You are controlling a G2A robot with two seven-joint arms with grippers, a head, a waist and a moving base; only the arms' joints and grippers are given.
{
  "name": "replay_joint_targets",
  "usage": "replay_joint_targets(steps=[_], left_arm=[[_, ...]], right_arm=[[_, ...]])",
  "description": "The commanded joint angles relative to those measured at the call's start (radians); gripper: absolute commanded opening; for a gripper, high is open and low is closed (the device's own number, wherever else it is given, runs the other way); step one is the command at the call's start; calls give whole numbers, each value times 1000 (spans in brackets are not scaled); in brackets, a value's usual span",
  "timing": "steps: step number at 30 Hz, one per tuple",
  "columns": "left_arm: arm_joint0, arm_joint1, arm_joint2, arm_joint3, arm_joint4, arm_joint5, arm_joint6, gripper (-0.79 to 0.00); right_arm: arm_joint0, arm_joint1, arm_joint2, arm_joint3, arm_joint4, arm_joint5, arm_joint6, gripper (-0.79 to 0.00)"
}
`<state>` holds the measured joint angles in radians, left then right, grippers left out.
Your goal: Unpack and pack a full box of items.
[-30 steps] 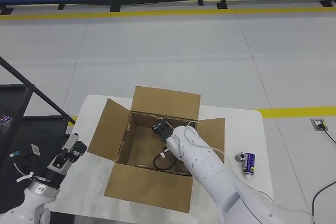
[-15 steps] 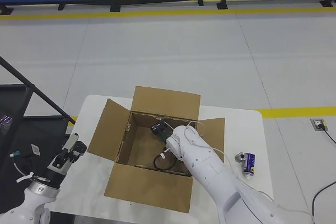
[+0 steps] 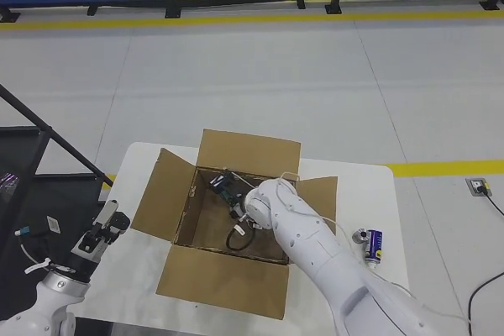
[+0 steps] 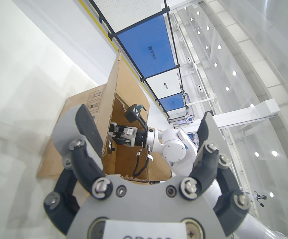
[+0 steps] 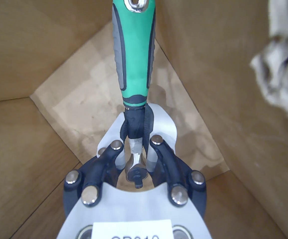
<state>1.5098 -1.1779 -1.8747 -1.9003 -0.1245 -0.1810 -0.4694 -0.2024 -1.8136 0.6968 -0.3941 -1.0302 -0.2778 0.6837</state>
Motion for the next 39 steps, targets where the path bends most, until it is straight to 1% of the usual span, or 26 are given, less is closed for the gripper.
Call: replay_joint_targets(steps=[1, 4, 6, 9, 13, 16, 21, 24, 26, 28, 30, 32, 34, 35, 39], left_arm=[[0, 0, 0, 0, 0, 0, 0, 0], [0, 0, 0, 0, 0, 0, 0, 0], [0, 0, 0, 0, 0, 0, 0, 0], [0, 0, 0, 0, 0, 0, 0, 0], [0, 0, 0, 0, 0, 0, 0, 0], [0, 0, 0, 0, 0, 0, 0, 0], [0, 0, 0, 0, 0, 0, 0, 0], [0, 0, 0, 0, 0, 0, 0, 0], [0, 0, 0, 0, 0, 0, 0, 0], [0, 0, 0, 0, 0, 0, 0, 0], [0, 0, 0, 0, 0, 0, 0, 0], [0, 0, 0, 0, 0, 0, 0, 0], [0, 0, 0, 0, 0, 0, 0, 0], [0, 0, 0, 0, 0, 0, 0, 0], [0, 0, 0, 0, 0, 0, 0, 0]], right_arm=[[-19, 17, 12, -72, -12, 1, 3, -785], [-66, 55, 45, -221, -42, 5, 43, -785], [-113, 85, 79, -360, -75, 32, 94, -785], [-226, 135, 143, -631, -148, 78, 189, -785], [-409, 190, 238, -993, -252, 102, 306, -785], [-511, 214, 290, -1191, -355, 158, 372, -785], [-682, 242, 351, -1521, -543, 249, 461, -785], [-790, 254, 397, -1689, -648, 299, 501, -785], [-856, 260, 434, -1782, -689, 325, 517, -785], [-913, 266, 473, -1855, -700, 321, 537, -785], [-964, 270, 519, -1908, -760, 360, 567, -785], [-1010, 272, 544, -1956, -759, 369, 577, -785], [-1043, 273, 586, -1956, -757, 391, 582, -785], [-1054, 273, 605, -1956, -730, 387, 588, -785], [-1104, 279, 712, -1932, -617, 341, 631, -785]])
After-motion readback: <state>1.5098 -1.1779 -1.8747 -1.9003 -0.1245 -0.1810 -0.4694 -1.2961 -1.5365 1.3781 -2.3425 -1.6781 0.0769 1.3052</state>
